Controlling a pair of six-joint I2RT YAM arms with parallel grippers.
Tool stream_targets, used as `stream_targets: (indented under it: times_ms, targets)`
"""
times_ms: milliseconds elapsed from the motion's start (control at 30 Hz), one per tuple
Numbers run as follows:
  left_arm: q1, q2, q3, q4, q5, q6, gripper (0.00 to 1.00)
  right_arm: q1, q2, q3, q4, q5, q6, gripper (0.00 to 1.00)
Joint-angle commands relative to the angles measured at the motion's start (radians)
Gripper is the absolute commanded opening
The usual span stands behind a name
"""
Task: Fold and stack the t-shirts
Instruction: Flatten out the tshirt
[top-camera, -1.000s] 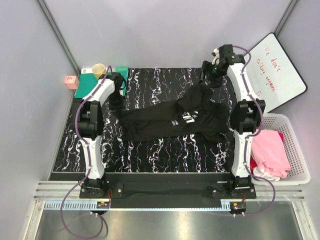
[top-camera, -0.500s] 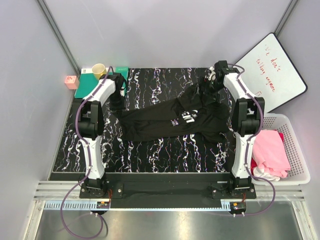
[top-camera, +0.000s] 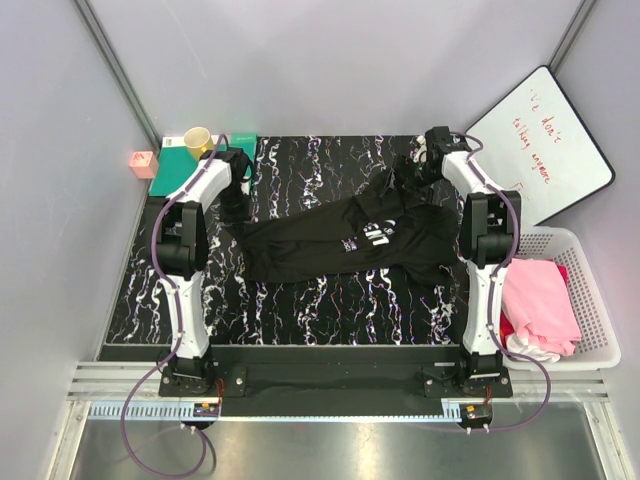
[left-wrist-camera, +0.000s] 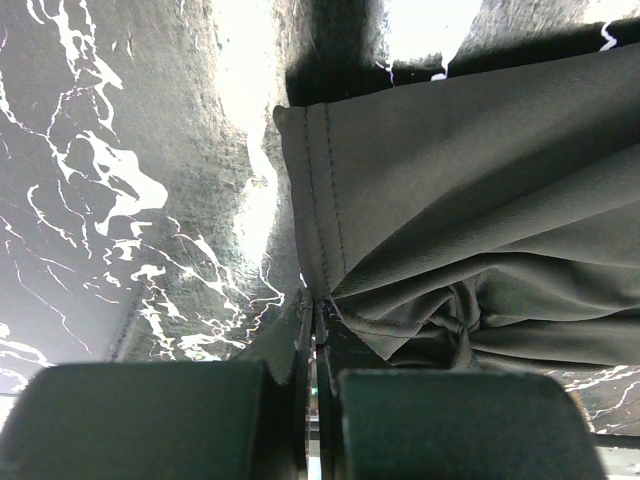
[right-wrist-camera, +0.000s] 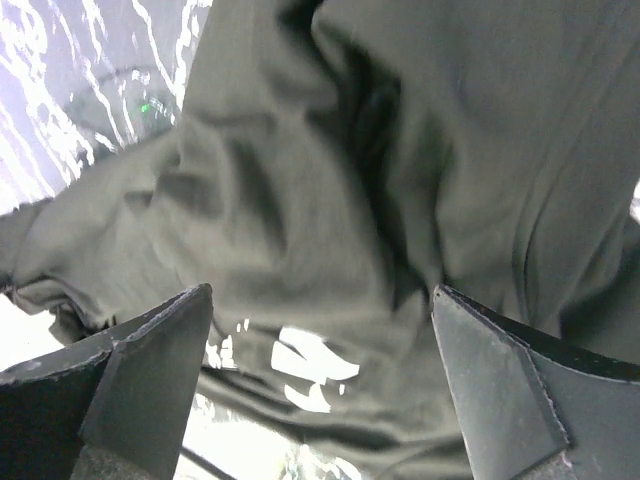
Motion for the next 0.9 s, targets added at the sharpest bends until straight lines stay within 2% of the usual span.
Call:
stream_targets:
  times_ms: [0, 167, 200, 267, 300, 367, 467, 633, 700, 767, 867]
  targets:
    - [-0.003, -0.042, 0.003, -0.002, 0.016, 0.024, 0.00, 0.009, 0.069, 0.090, 0.041, -0.012, 0.019, 0.98]
    - [-0.003, -0.040, 0.003, -0.005, 0.016, 0.032, 0.00, 0.011, 0.131, 0.155, 0.041, -0.009, 0.011, 0.92]
    - [-0.003, -0.040, 0.003, -0.008, 0.016, 0.033, 0.00, 0.009, 0.135, 0.163, 0.041, -0.015, 0.011, 0.80]
    - [-0.003, -0.036, 0.001, -0.011, 0.016, 0.038, 0.00, 0.011, 0.135, 0.178, 0.042, -0.033, 0.020, 0.68]
    - [-0.003, -0.034, 0.003, -0.013, 0.016, 0.039, 0.00, 0.009, 0.132, 0.183, 0.041, -0.035, 0.028, 0.42]
    - [-0.003, -0.030, 0.003, -0.013, 0.015, 0.042, 0.00, 0.013, 0.118, 0.184, 0.038, -0.053, 0.042, 0.28]
    - [-0.003, -0.022, 0.006, -0.013, 0.009, 0.042, 0.00, 0.017, 0.069, 0.163, 0.036, -0.054, 0.051, 0.19]
    - [-0.003, -0.005, 0.020, -0.016, 0.015, 0.039, 0.00, 0.023, 0.000, 0.137, 0.004, -0.049, 0.049, 0.16]
    - [-0.003, 0.003, 0.024, -0.016, 0.016, 0.039, 0.00, 0.022, -0.016, 0.135, -0.004, -0.046, 0.048, 0.24]
    - [-0.003, 0.007, 0.035, -0.016, 0.016, 0.041, 0.00, 0.023, 0.000, 0.143, -0.017, -0.047, 0.036, 0.99]
    - [-0.003, 0.007, 0.038, -0.016, 0.016, 0.044, 0.00, 0.023, 0.032, 0.158, -0.033, -0.102, 0.032, 1.00]
